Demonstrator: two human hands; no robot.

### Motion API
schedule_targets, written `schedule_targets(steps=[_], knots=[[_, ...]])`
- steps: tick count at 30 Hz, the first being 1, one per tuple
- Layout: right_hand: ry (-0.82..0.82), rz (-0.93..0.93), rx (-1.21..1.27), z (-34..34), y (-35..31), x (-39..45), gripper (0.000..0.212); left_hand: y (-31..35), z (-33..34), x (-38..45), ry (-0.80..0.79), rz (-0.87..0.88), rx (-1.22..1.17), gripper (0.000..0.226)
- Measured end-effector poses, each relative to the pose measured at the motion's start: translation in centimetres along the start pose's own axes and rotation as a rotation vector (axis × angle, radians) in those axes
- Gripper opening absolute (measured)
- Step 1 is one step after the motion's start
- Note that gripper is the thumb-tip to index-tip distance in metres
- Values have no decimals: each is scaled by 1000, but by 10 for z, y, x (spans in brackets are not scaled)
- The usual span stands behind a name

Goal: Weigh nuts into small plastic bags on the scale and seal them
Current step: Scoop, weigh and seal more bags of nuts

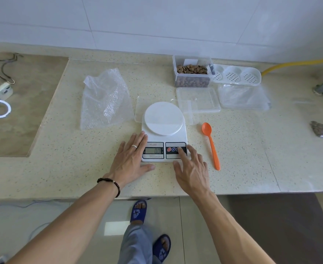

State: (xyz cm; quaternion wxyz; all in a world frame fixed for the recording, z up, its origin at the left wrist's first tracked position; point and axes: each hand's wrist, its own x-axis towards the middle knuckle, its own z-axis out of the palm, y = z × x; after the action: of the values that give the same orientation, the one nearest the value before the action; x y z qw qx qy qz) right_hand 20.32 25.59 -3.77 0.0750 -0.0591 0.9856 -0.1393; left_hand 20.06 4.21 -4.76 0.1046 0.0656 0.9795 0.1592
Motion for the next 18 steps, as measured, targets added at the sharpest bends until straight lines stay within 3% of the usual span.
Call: schedule_targets(steps=[4, 10, 15, 18], knots=[[75, 66, 100, -16, 13, 7, 45, 12, -12, 2, 27, 66, 32, 102], [140, 330, 249, -43, 51, 25, 36, 36, -38, 44, 113, 184, 13, 89], [133, 519, 349, -44, 63, 38, 44, 57, -43, 91, 96, 308, -4, 80], [109, 624, 397, -40, 64, 48, 25, 64, -43, 114, 68, 358, -6, 77]])
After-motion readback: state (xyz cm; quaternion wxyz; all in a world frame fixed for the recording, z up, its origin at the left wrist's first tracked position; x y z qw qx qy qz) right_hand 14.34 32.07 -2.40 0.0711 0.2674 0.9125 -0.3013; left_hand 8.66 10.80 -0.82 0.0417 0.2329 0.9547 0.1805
